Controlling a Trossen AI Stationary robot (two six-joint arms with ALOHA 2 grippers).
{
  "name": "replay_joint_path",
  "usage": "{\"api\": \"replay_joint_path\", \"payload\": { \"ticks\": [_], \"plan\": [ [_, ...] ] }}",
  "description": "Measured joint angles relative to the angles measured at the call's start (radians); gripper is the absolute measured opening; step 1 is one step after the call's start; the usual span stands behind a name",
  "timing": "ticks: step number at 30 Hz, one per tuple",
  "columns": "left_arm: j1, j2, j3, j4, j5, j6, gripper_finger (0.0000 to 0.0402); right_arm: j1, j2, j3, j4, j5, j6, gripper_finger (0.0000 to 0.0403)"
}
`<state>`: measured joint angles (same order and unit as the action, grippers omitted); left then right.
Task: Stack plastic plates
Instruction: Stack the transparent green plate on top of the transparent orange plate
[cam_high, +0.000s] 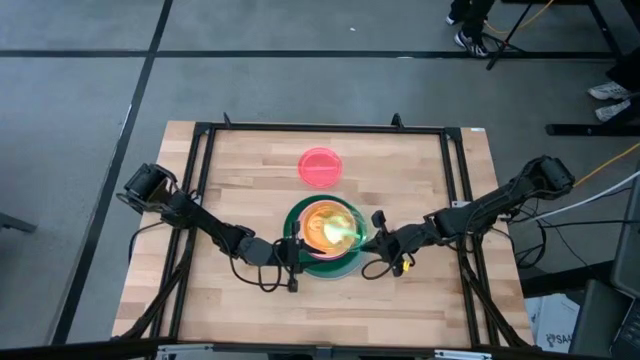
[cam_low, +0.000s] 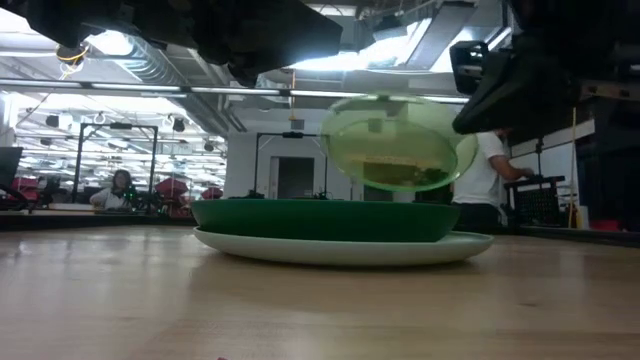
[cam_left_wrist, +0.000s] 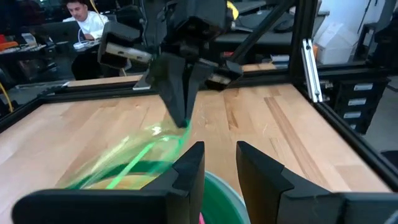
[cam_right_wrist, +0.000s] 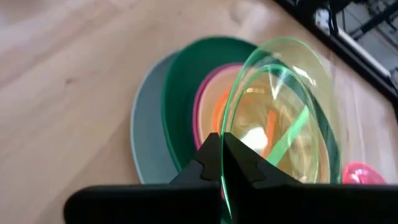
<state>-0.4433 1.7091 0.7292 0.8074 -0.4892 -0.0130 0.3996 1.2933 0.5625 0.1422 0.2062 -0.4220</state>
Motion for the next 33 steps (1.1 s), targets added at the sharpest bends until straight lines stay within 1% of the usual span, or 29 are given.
{"api": "replay_joint_path", "payload": {
  "ticks": [5, 9, 12, 15, 20, 22, 31, 33],
  "plan": [
    [-0.021, -0.055, 0.0, -0.044, -0.001, 0.037, 0.0086, 0.0, 0.0, 0.0, 0.038, -0.057, -0.005, 0.0001],
    [-0.025, -0.06, 0.0, -0.055, -0.003, 0.05, 0.0086, 0.0, 0.016, 0.0, 0.051, -0.104, -0.005, 0.0001],
    [-0.02, -0.06, 0.0, -0.069, -0.005, 0.048, 0.0086, 0.0, 0.057, 0.0, 0.107, -0.121, -0.009, 0.0001],
    [-0.015, -0.06, 0.0, -0.074, -0.005, 0.041, 0.0086, -0.001, 0.109, 0.0, 0.168, -0.111, -0.033, 0.0001],
    [-0.023, -0.06, 0.0, -0.068, -0.005, 0.042, 0.0086, -0.029, 0.19, 0.036, 0.169, -0.098, -0.079, 0.0001],
    [-0.023, -0.06, 0.0, -0.065, -0.003, 0.042, 0.0086, -0.037, 0.218, 0.054, 0.175, -0.078, -0.085, 0.0001],
    [-0.023, -0.061, 0.0, -0.065, 0.003, 0.041, 0.0086, -0.115, 0.305, 0.076, 0.168, -0.046, -0.083, 0.0001],
    [-0.023, -0.061, 0.0, -0.065, 0.003, 0.04, 0.0086, -0.127, 0.311, 0.076, 0.168, -0.041, -0.043, 0.0001]
  ]
}}
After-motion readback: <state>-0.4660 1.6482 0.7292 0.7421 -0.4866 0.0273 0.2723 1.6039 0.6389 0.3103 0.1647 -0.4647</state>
